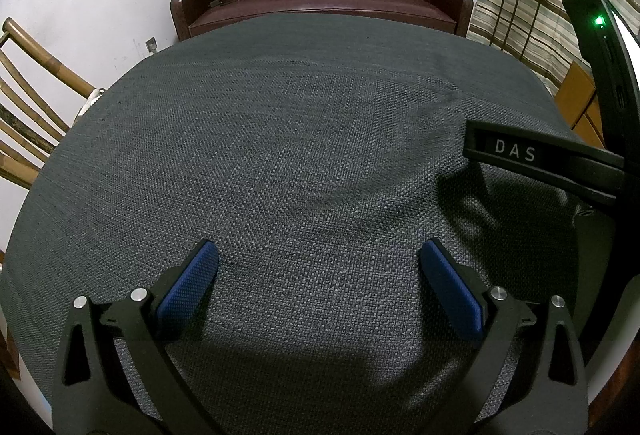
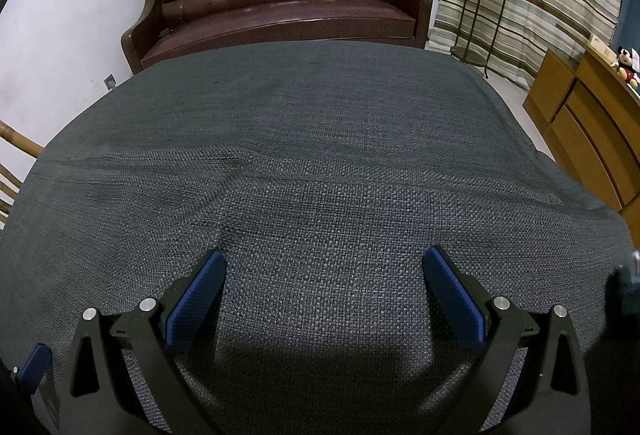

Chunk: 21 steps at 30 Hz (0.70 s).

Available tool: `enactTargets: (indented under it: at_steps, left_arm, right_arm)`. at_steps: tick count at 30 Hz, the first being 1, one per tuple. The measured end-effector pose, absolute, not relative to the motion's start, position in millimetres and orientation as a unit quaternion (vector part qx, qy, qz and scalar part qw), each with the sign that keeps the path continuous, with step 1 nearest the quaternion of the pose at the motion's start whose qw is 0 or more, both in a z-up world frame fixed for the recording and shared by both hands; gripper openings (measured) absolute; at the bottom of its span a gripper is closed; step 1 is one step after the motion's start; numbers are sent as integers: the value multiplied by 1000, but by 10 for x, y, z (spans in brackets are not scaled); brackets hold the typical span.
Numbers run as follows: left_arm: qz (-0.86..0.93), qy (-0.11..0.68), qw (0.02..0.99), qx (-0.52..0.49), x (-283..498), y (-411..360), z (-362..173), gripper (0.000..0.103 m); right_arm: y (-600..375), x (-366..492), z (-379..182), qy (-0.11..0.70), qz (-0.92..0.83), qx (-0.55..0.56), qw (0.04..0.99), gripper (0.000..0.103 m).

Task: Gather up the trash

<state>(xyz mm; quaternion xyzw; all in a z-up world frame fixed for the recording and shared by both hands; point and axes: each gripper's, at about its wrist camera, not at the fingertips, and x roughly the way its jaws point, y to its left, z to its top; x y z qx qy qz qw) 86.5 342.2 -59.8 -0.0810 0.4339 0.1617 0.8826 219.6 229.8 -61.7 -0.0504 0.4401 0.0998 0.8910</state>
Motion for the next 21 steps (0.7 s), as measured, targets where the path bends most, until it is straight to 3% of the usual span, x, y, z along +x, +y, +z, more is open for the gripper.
enactTargets:
  at_steps: [21]
  left_arm:
    - [162,434,883,-81,863,3420,-601,99]
  right_arm:
    - [2318,2232,-630,440,100,-50,891,97]
